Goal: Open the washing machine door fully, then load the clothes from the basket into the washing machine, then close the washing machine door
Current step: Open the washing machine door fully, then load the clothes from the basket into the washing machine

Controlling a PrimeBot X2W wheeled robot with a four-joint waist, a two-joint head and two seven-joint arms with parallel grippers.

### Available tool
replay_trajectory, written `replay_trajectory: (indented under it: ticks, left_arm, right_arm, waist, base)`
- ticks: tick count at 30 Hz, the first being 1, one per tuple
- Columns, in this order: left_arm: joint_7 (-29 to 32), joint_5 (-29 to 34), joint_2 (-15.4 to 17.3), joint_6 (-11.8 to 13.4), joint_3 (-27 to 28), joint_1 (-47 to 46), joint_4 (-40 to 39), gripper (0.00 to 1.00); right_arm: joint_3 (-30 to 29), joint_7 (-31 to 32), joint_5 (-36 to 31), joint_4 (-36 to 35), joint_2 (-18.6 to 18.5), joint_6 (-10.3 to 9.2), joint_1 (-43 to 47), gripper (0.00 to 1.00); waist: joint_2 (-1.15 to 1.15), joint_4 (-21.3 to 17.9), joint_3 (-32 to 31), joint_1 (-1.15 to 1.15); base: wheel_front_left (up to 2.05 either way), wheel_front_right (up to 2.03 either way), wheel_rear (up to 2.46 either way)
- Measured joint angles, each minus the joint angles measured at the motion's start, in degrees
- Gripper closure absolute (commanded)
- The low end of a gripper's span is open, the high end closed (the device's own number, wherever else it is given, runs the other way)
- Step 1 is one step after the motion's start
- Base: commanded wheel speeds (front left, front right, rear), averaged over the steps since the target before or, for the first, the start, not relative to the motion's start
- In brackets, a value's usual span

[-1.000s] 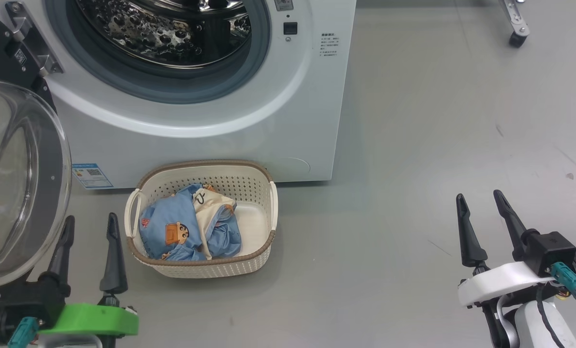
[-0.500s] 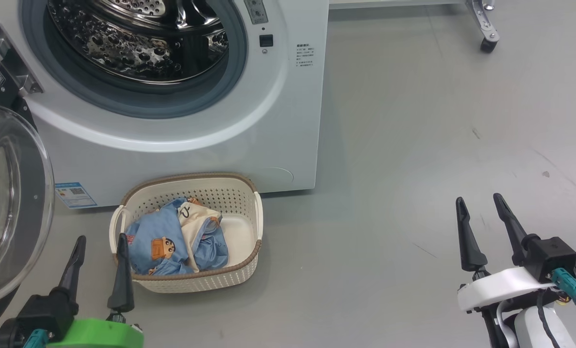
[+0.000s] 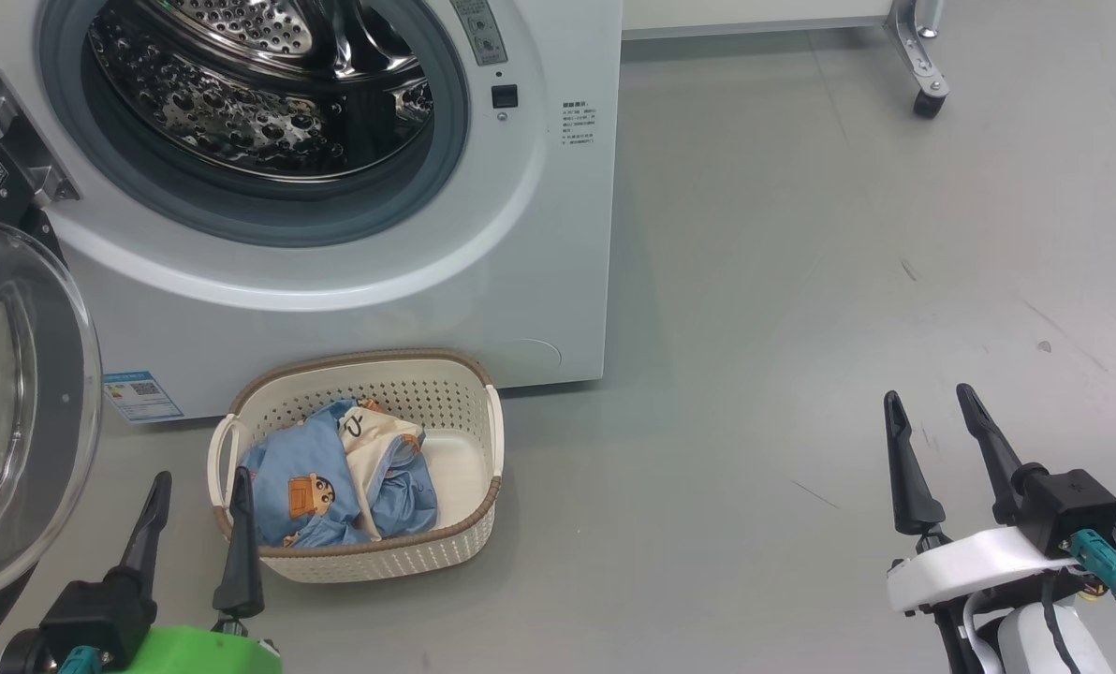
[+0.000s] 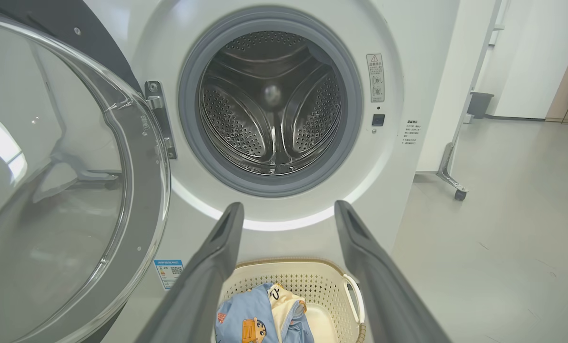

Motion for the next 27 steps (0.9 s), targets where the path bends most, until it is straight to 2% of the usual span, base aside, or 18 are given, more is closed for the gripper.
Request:
replay_trajectory:
  ticks: [27]
  left_arm:
    - [0.00,-0.85,0.01,0.00,-0.69,0.05,-0.02,0.00]
  right_arm:
    - [0.00,0.00,-0.03,-0.77,0.13,0.00,1.04,0.00]
  waist:
    - [0.00,0.94,-0.04,0.00]
  base:
    - [0.04,-0.04,0.00]
